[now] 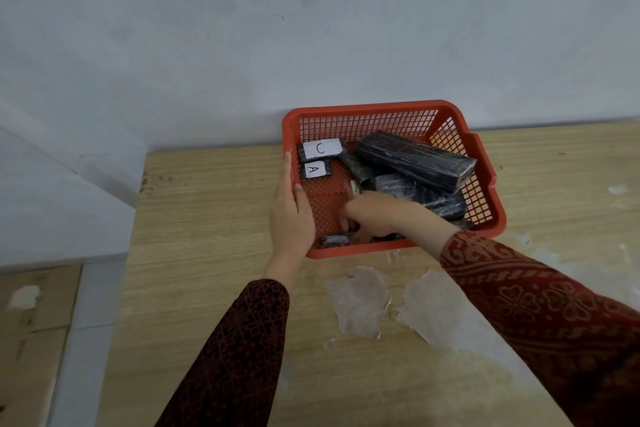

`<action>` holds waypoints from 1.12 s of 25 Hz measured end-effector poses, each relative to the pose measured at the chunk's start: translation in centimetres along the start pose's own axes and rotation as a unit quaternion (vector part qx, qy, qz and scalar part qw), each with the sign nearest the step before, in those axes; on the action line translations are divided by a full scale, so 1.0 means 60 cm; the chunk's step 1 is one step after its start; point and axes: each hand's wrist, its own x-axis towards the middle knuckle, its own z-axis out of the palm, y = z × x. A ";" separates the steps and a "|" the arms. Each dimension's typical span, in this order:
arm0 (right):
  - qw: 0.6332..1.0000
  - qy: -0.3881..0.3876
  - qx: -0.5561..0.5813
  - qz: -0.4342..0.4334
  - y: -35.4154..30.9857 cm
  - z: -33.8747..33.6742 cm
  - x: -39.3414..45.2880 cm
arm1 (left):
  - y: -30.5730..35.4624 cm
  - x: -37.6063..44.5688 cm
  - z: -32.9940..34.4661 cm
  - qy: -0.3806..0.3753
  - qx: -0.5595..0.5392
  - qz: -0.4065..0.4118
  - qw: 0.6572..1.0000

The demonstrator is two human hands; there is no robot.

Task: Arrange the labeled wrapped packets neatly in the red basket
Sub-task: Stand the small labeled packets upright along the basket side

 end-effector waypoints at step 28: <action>0.929 0.342 -0.053 0.128 -0.001 0.002 0.086 | -0.005 0.004 0.003 0.007 -0.001 0.009 1.000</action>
